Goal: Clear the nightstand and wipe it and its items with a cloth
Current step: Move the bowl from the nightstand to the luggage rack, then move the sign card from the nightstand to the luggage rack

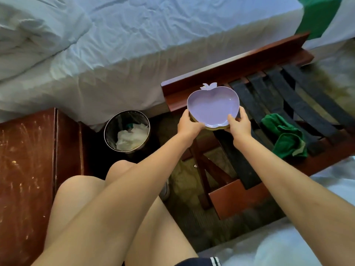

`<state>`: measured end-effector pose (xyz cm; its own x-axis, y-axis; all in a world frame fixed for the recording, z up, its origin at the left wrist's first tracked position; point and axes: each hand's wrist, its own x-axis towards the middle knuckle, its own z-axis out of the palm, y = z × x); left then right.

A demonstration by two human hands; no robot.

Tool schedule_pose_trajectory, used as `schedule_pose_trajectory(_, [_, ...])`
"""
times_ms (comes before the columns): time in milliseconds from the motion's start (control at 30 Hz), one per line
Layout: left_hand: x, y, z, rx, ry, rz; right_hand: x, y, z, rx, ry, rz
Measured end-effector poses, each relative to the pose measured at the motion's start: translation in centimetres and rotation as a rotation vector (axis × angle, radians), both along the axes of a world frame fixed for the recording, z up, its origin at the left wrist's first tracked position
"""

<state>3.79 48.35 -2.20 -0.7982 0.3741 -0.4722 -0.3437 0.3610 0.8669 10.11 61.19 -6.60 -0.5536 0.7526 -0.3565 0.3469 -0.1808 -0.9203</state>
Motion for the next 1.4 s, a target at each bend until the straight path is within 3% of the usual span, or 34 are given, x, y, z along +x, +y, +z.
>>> schedule_pose_trajectory(200, [0.3, 2.6, -0.3, 0.042, 0.013, -0.052, -0.6, 2.5, -0.9, -0.074, -0.039, -0.089])
schedule_pose_trajectory(400, [0.5, 3.1, -0.3, 0.113, -0.136, -0.062, 0.3, 2.0, -0.6, -0.013, -0.068, -0.023])
schedule_pose_trajectory(633, [0.3, 1.8, 0.1, -0.045, -0.044, -0.163, 0.8, 1.2, -0.4, 0.065, -0.147, -0.017])
schedule_pose_trajectory(833, [-0.1, 0.2, 0.2, -0.123, -0.035, -0.099, 2.0, -1.6, 1.1, 0.082, -0.184, -0.196])
schedule_pose_trajectory(1100, [0.2, -4.2, 1.5, -0.126, 0.072, -0.112, 1.6, -7.8, 3.2, 0.146, -0.016, 0.059])
schedule_pose_trajectory(1400, [-1.7, -14.3, 4.1, -0.169, 0.131, -0.053, -1.7, -14.5, 4.9, 0.161, 0.031, 0.345])
